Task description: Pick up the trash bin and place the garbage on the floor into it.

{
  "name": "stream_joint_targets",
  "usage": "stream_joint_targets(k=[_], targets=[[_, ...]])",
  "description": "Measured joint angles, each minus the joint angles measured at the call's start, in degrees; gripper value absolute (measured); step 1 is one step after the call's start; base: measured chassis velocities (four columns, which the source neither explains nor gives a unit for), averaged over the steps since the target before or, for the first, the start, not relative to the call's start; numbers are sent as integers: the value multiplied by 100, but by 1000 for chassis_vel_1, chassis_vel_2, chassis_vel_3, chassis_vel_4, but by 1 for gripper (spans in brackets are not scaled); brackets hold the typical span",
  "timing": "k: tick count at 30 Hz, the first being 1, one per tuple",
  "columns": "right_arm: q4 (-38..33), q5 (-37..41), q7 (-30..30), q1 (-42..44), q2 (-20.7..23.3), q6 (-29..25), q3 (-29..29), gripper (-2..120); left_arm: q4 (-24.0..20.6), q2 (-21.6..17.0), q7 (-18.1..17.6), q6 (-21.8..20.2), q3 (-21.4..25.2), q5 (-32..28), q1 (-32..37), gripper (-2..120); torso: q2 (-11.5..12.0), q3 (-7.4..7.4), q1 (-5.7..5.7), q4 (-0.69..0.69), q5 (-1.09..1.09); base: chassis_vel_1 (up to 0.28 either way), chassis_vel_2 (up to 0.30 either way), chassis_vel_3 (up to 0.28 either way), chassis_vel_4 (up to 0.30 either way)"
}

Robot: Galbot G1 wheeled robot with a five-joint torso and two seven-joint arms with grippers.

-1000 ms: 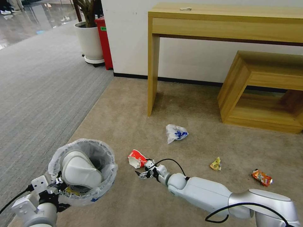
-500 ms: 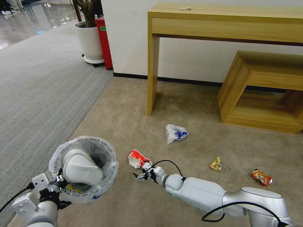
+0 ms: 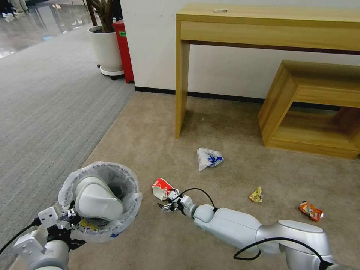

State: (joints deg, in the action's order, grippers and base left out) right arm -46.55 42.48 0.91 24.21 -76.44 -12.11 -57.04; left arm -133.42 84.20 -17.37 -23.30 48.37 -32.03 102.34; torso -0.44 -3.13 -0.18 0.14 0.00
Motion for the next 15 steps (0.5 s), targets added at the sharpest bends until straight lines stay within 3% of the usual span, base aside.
stream_joint_targets(k=[15], targets=[[601,-93,-48,-58,-288,15,196,87,-97,-2,20,16,13,3,91,0,0,0,0,0,0,0,0,0,0]])
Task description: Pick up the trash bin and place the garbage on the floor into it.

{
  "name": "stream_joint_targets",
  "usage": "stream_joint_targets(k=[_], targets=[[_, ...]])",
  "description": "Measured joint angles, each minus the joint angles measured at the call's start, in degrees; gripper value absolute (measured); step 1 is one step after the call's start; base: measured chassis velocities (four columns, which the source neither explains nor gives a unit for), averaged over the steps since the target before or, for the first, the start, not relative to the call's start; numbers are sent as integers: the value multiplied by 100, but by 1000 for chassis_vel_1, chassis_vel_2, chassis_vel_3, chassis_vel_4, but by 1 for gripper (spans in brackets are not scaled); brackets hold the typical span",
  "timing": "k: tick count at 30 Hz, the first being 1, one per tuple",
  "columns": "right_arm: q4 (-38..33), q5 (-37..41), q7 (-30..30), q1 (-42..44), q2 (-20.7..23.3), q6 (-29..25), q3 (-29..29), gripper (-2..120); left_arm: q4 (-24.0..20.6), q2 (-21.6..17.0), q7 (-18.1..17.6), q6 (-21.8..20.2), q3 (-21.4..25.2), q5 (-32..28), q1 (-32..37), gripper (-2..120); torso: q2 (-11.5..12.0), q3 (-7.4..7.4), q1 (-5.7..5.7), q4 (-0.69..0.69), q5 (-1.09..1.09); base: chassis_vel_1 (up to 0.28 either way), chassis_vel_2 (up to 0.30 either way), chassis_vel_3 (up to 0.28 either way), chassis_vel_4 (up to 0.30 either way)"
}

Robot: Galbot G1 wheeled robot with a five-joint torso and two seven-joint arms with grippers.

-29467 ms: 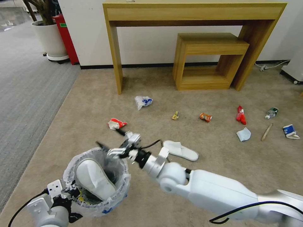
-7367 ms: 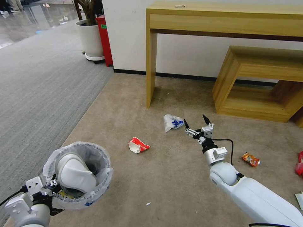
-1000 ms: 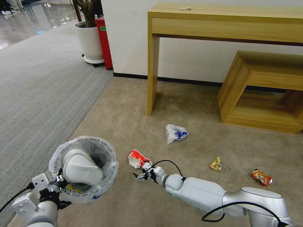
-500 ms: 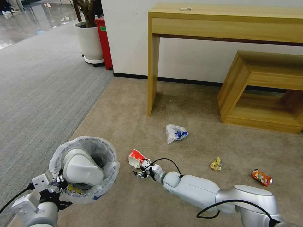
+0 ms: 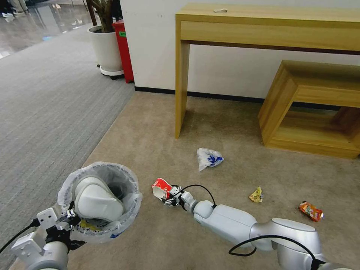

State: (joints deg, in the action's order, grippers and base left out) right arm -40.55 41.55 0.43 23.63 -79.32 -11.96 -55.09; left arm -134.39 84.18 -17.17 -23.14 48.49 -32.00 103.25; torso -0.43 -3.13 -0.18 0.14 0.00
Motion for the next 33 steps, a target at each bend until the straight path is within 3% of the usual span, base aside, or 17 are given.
stream_joint_targets(k=[19,21,26,30,33], targets=[[400,-109,-125,-79,-317,-73,80,72,-91,5,19,33,25,0,126,0,0,0,0,0,0,0,0,0,0],[415,-156,-130,-68,-349,-107,84,58,-97,9,21,42,23,2,133,0,0,0,0,0,0,0,0,0,0],[433,-178,-166,-57,-358,-135,65,44,-142,17,24,45,7,2,155,0,0,0,0,0,0,0,0,0,0],[484,-246,-266,-26,-379,-191,31,22,-197,49,32,52,-25,7,184,0,0,0,0,0,0,0,0,0,0],[488,-282,-291,-2,-382,-220,27,14,-204,49,40,70,-24,9,190,0,0,0,0,0,0,0,0,0,0]])
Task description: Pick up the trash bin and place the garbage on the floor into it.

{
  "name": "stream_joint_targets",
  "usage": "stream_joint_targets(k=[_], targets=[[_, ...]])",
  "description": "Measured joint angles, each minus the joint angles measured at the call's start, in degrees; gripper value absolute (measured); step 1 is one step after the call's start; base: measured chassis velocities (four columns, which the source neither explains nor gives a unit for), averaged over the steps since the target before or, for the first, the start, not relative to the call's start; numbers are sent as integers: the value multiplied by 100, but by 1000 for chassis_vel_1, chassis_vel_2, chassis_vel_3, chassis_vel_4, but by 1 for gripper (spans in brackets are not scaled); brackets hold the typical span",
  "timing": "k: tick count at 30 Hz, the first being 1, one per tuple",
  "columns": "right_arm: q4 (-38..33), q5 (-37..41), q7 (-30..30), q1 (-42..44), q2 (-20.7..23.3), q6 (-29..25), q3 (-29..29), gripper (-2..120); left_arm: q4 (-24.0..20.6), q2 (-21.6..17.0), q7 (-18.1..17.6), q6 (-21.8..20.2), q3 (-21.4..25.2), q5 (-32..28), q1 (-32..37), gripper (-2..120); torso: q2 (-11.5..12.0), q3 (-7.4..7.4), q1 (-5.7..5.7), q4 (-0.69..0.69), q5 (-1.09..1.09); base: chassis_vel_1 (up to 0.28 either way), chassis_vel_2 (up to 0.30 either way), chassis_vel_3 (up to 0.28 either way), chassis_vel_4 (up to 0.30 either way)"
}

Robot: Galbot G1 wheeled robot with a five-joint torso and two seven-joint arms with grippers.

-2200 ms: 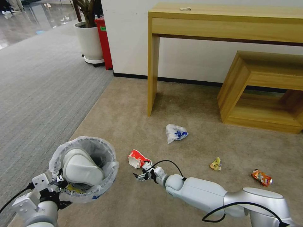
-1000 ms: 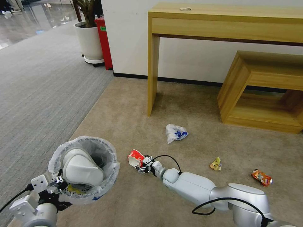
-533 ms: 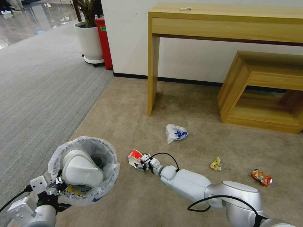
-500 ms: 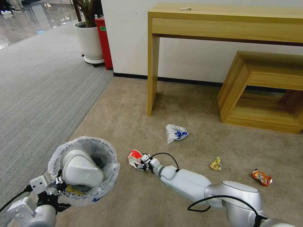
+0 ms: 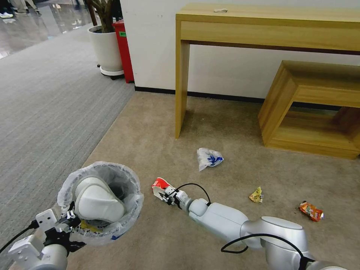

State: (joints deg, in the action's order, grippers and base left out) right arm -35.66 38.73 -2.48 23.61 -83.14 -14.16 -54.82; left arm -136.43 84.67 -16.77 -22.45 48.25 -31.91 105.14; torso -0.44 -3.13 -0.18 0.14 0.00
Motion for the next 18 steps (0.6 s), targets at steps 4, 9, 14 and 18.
stream_joint_targets(k=[4,9,14,18], targets=[[2,-35,-22,33,9,-30,-5,0,-15,11,6,11,-16,7,0,0,0,0,0,0,0,0,0,0,0],[27,-70,-90,40,28,-77,-4,0,-26,15,19,13,-23,13,2,0,0,0,0,0,0,0,0,0,0],[-68,-79,-119,38,104,-117,7,0,-13,6,22,13,-23,13,-19,0,0,0,0,0,1,0,0,0,0],[-438,-28,-81,37,339,-197,26,0,91,-21,24,14,-23,12,-77,0,0,0,0,0,0,0,0,0,0]])
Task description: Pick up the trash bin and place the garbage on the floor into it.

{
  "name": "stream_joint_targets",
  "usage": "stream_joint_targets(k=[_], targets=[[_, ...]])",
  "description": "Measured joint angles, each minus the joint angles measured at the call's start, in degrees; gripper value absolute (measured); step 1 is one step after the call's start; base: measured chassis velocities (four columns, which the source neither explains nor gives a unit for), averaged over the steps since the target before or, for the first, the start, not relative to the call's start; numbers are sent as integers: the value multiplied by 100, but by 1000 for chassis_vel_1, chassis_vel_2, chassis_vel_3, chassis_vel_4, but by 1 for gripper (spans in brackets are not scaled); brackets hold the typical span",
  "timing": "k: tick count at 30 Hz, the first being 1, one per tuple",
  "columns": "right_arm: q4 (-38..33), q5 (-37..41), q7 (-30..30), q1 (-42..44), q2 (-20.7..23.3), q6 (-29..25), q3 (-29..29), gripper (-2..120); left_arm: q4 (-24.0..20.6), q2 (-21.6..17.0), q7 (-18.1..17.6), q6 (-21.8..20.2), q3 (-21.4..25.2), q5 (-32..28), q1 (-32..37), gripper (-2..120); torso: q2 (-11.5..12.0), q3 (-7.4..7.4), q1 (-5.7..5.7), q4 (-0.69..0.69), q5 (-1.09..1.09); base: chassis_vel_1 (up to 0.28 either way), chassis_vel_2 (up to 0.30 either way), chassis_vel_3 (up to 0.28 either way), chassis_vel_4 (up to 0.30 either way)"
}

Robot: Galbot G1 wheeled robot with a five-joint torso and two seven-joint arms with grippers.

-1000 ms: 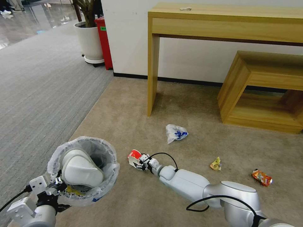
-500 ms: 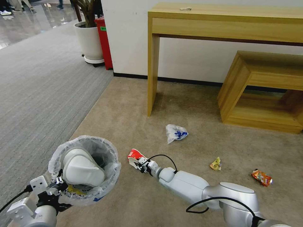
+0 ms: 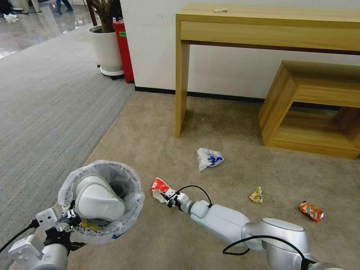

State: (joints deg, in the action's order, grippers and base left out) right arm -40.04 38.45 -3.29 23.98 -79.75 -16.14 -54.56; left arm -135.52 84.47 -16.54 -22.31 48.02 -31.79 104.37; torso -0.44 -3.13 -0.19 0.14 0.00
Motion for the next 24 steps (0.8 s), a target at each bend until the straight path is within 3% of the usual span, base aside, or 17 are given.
stream_joint_targets(k=[8,11,14,24], targets=[[-1600,371,214,-35,916,-120,359,0,197,-53,-25,-53,-61,2,-71,0,0,0,0,-2,2,0,0,0,0],[-2374,415,350,-63,1612,-183,651,0,216,-84,-15,-87,-90,3,-108,0,0,0,0,2,1,0,0,0,0],[-2842,417,392,-62,1964,-236,860,0,228,-107,14,-94,-127,16,-120,0,0,0,0,3,0,0,0,0,0],[-4412,717,74,-147,2636,-509,1405,0,340,-258,30,-129,-178,13,-173,0,0,0,0,0,0,0,0,0,0]])
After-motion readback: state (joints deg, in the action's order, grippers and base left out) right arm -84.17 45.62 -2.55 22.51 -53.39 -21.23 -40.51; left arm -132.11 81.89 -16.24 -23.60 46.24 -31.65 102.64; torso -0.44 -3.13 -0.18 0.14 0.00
